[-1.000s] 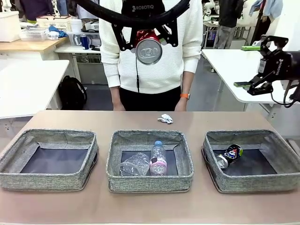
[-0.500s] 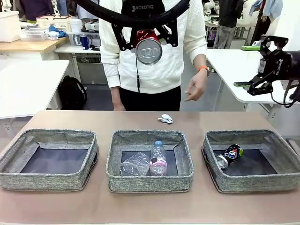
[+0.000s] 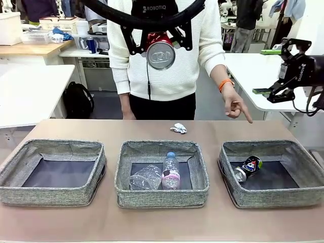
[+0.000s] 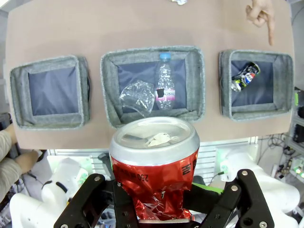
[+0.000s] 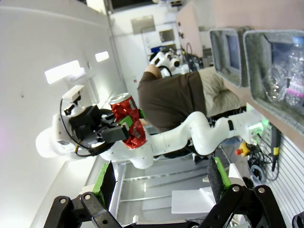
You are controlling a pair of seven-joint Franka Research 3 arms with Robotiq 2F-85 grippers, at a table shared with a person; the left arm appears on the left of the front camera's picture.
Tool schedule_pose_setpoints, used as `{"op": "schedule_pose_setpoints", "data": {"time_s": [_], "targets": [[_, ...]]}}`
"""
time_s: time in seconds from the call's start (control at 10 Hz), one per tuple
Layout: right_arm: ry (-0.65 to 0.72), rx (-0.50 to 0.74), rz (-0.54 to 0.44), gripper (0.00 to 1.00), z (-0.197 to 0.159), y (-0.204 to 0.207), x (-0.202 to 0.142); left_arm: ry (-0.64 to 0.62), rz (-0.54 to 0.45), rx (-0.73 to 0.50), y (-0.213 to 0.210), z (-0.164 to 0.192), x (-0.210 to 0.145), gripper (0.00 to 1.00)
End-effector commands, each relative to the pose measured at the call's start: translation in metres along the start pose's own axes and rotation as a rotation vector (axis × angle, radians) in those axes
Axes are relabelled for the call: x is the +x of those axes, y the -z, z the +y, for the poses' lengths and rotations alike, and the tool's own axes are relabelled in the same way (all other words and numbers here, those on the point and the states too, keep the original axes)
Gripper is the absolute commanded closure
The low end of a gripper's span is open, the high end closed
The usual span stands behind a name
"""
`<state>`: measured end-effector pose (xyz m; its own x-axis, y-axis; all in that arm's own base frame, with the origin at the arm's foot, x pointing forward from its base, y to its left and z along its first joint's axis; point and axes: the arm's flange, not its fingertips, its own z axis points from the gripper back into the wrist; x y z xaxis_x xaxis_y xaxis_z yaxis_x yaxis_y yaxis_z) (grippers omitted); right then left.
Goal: Sort the waste into the appropriate baskets.
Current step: Place the picked waste into the Fabric basket indicated by the person.
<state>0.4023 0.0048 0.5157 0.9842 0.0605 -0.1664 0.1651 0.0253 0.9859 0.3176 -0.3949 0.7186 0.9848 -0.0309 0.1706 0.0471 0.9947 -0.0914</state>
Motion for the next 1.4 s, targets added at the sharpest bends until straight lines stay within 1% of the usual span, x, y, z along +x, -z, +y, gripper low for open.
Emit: {"op": "schedule_pose_setpoints", "data": {"time_s": [0.0,0.7,0.8,0.9,1.0,1.1,1.2,1.3], "targets": [[0.015,-0.012,0.001,0.0,0.003,-0.001,-0.001,0.004,0.002,0.002,-0.003,0.004,-0.001,0.91],[0.0,0.0,0.0,0.0,0.0,0.0,0.0,0.0,0.0,0.0,0.0,0.0,0.0,0.91],[-0.073,-0.058,-0.073,0.0,0.009,-0.012,-0.016,0.093,-0.052,-0.048,-0.002,-0.013,-0.005,0.91],[-0.135,-0.089,-0.162,0.0,0.015,-0.038,-0.03,0.093,-0.116,-0.059,0.01,-0.026,-0.009,0.91],[-0.178,-0.143,-0.354,0.0,0.016,-0.075,-0.043,0.166,-0.137,-0.122,0.029,-0.043,-0.013,0.91],[-0.195,-0.138,-0.481,0.0,0.016,-0.118,-0.063,0.221,-0.168,-0.192,0.05,-0.064,-0.017,0.91],[-0.187,-0.169,-0.594,0.0,0.013,-0.152,-0.08,0.262,-0.192,-0.252,0.067,-0.086,-0.02,0.91],[-0.184,-0.233,-0.633,0.0,0.008,-0.176,-0.099,0.28,-0.244,-0.24,0.084,-0.108,-0.021,0.91]]}}
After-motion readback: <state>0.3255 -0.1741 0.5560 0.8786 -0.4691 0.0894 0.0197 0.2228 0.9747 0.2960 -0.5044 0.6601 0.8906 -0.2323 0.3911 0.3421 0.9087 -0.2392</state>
